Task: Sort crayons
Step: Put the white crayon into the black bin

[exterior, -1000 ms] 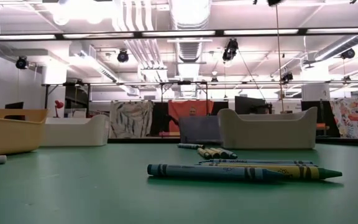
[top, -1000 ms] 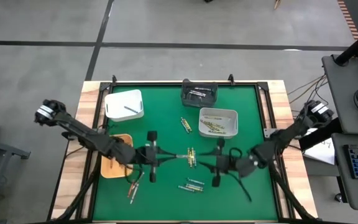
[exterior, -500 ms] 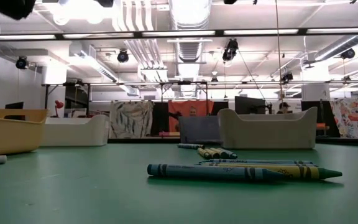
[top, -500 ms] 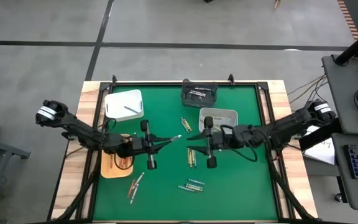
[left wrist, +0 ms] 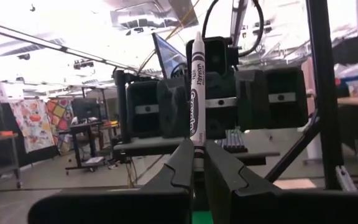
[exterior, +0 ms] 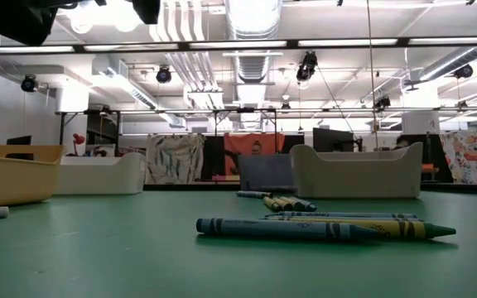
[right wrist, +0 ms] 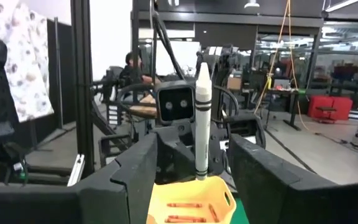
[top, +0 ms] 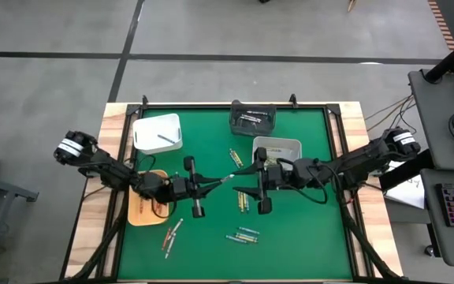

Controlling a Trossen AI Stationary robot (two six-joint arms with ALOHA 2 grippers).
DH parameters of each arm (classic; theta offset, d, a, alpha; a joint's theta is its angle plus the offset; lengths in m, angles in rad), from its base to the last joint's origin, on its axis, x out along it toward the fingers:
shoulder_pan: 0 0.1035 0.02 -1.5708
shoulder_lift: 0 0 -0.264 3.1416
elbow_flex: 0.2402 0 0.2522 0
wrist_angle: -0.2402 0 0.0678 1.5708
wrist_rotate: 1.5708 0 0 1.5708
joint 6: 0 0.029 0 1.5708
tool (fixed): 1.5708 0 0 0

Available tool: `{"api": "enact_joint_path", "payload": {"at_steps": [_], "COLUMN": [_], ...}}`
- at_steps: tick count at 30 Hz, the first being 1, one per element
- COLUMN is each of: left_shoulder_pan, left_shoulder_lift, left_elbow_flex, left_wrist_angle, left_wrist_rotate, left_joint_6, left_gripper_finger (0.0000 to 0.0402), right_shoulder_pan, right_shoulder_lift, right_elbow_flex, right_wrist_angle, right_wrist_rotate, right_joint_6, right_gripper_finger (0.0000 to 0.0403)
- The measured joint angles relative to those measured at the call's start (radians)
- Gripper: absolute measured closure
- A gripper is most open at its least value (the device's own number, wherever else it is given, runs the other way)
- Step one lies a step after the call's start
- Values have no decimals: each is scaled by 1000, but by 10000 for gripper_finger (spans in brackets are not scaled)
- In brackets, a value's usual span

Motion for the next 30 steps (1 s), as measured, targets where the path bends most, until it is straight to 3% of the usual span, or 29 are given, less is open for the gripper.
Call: {"api": "enact_joint_path", "payload": {"at_steps": [13,16,20,25,30], "left_shoulder_pan": [0,0,-1,-1,-1], "left_shoulder_lift": [6,5,3,-32,-116], "left_elbow_flex": [4,4,2,-23,-89], "left_wrist_angle": [10,8,7,7,6], "left_wrist_rotate": [0,0,-1,0,0], "left_joint_6": [-44,-43,-46,-61,-61], "left_gripper_finger": [401,401,393,367,308], "right_shoulder_pan": [-31,-27,-28,-30,-36], "right_shoulder_lift": [152,181,190,159,114], "right_elbow_flex": [175,204,217,222,279], "right_wrist_angle": [18,14,6,-64,-214], "right_wrist_rotate": [14,11,34,58,67], "right_joint_6": [-37,-62,-62,-8,43], "right_gripper_finger": [244,282,363,391,393]}}
